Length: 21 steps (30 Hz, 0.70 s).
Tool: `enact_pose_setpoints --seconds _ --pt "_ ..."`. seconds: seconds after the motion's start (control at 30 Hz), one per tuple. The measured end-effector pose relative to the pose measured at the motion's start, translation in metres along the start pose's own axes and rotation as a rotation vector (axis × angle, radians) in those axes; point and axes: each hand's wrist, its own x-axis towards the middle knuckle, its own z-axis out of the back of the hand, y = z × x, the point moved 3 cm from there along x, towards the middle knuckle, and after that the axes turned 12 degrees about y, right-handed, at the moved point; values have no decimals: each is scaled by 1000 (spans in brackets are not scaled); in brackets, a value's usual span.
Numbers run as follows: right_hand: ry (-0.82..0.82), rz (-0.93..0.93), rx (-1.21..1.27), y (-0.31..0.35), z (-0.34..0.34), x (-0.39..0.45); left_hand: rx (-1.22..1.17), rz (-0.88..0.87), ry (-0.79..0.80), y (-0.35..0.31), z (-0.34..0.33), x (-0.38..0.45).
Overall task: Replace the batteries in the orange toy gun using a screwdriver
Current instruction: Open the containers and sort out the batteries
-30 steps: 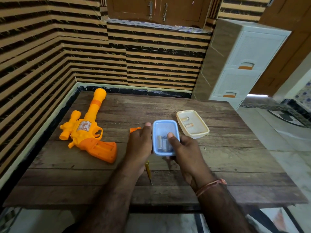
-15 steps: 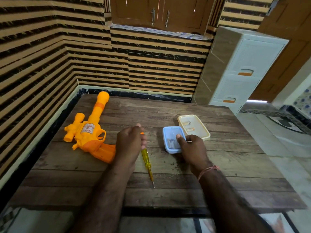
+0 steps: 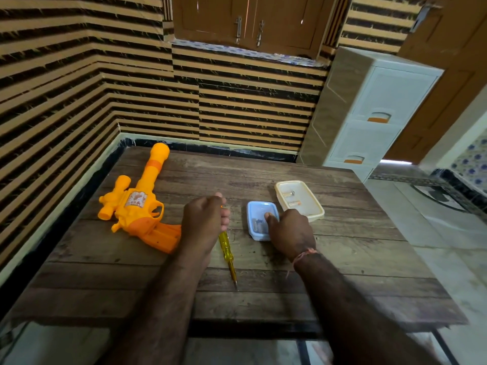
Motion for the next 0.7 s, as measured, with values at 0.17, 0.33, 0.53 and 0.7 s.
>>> enact_pose_setpoints --seconds 0.17,0.33,0.53,0.7 --pt "31 4 -70 4 7 -2 3 -12 -6 -1 -1 -3" --pt "34 20 -76 0 7 -7 -7 -28 -1 0 -1 -5" --pt "22 30 -50 -4 7 -14 -13 -38 7 -1 -3 -7" --pt "5 31 -64 -6 7 -10 -14 -39 2 -1 -3 -8"
